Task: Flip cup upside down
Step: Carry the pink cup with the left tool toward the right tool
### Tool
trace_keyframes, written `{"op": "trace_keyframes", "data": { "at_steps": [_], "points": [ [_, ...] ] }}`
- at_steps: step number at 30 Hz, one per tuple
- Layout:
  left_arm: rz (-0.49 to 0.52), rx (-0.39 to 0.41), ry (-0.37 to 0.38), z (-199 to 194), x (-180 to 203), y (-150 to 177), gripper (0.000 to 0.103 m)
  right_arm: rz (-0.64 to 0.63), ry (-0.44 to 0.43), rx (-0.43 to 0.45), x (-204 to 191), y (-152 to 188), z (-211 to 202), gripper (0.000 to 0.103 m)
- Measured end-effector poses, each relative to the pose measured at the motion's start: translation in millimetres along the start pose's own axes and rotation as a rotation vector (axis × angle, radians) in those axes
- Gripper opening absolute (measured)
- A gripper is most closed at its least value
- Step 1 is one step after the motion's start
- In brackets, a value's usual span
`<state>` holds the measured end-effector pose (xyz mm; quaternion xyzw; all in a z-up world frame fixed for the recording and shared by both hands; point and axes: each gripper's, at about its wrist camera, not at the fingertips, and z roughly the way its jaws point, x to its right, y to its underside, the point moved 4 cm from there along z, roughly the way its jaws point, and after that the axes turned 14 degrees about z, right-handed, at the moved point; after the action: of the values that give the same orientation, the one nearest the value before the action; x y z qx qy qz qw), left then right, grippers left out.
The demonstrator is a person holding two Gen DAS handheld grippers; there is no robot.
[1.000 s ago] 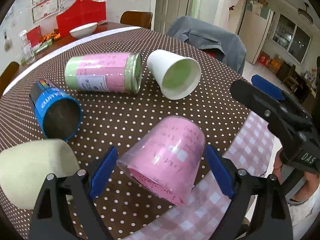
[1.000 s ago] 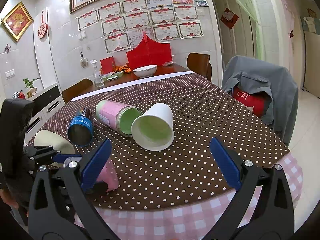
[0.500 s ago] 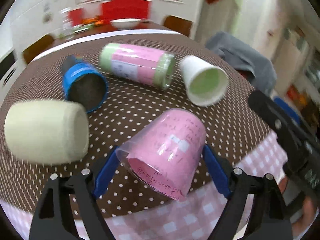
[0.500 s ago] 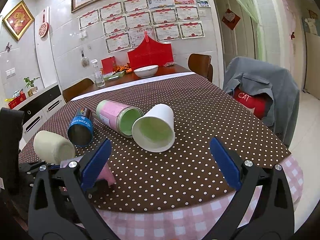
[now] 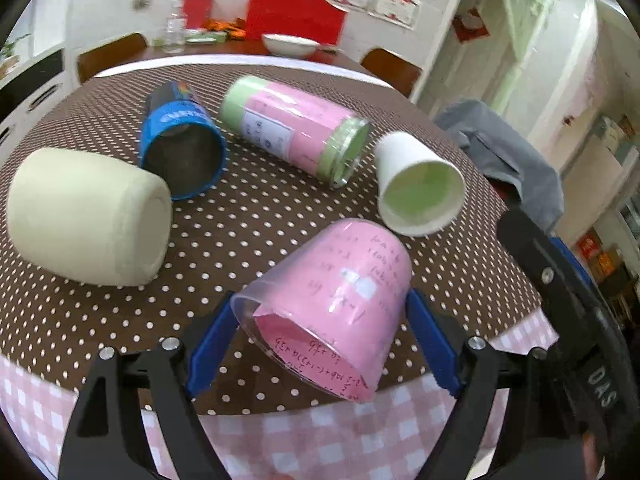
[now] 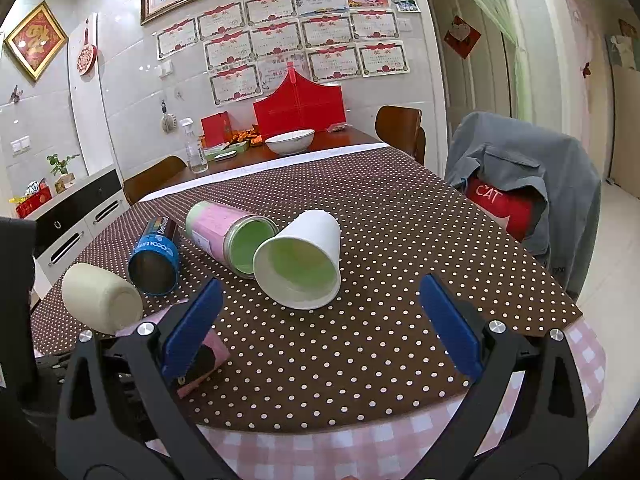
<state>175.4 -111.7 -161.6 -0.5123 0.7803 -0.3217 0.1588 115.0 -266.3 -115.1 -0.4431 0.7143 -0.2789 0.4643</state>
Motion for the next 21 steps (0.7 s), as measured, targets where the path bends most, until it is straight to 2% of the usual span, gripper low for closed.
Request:
{"op": "trace_keyframes", "data": {
  "at_steps": [2,5,9,15,19,21],
  "points": [
    [-0.001,-0.024,0.028,2.4,-3.2,2.3,0.087,0.003,-0.002,0.006,-0.1,-1.0,-2.0,0.097],
    [0.006,-0.02,0.054,-0.3,-8.9,2.3,0.087,0.0,-0.004,0.012,-1.8,-2.2,-5.1,0.097],
    [0.076,-0.002,0.074,-9.9,-11.7,-1.3,0.087,-0.004,-0.006,0.023,-4.4,-3.2,-11.3,0.097],
    [0.165,-0.025,0.168,-4.5,-12.1,-5.2,0.087,-0.016,-0.011,0.029,-12.2,-1.3,-17.1,0.097],
    [0.162,-0.033,0.226,0.9,-13.2,-4.3,0.087,-0.022,-0.006,0.026,-15.0,-0.1,-16.3,0.097],
    [0.168,-0.029,0.221,1.5,-15.0,-4.5,0.087,-0.022,-0.004,0.023,-15.5,0.4,-15.9,0.097]
  ]
}}
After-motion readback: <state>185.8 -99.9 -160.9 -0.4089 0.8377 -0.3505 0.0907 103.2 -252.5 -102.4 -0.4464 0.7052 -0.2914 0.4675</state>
